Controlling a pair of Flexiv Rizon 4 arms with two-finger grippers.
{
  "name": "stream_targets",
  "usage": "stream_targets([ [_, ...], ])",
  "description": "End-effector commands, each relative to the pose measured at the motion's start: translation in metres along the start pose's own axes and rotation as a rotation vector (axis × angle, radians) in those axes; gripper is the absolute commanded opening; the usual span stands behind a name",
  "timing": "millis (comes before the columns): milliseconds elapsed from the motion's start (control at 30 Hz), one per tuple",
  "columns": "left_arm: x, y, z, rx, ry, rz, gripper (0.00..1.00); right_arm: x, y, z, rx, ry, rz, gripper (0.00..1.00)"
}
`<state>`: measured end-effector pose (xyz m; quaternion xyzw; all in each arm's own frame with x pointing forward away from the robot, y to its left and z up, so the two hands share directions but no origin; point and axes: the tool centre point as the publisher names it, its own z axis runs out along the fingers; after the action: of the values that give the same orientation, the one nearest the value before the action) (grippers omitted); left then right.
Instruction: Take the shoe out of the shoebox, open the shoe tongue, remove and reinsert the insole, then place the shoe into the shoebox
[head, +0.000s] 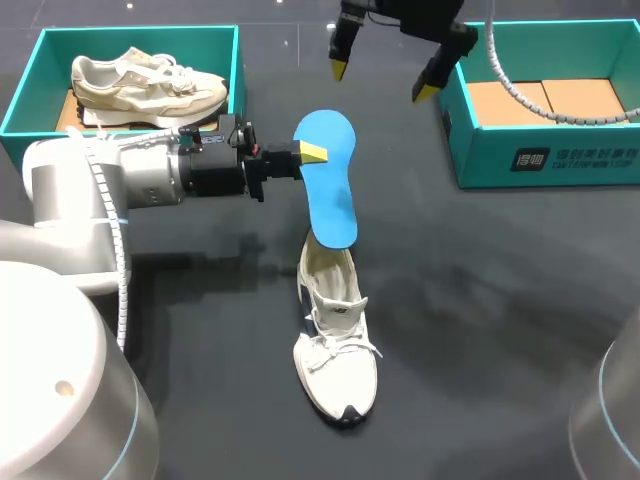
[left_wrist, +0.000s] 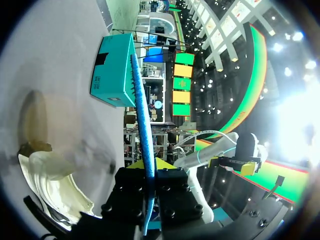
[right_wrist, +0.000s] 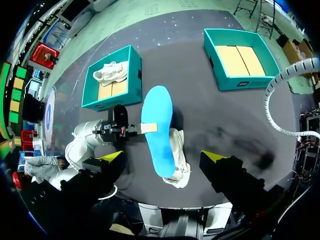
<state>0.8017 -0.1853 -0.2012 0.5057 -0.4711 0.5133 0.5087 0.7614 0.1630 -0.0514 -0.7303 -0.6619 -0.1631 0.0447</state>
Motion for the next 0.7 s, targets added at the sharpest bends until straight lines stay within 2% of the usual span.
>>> stream_targets([
  [33, 0.000, 0.000, -0.001, -0.003, -0.002, -0.001, 0.00, -0.011, -0.005, 0.001, -0.013, 0.397, 0.004, 1.00],
  [467, 0.000, 0.000, -0.001, -0.003, -0.002, -0.001, 0.00, -0.029, -0.013, 0.020, 0.007, 0.623, 0.026, 1.00],
  [600, 0.000, 0.000, -0.001, -0.003, -0.002, -0.001, 0.00, -0.038, -0.014, 0.027, -0.002, 0.763, 0.023, 1.00],
  [700, 0.000, 0.000, -0.001, -0.003, -0.002, -0.001, 0.00, -0.041, -0.015, 0.031, 0.004, 0.807, 0.029, 1.00],
])
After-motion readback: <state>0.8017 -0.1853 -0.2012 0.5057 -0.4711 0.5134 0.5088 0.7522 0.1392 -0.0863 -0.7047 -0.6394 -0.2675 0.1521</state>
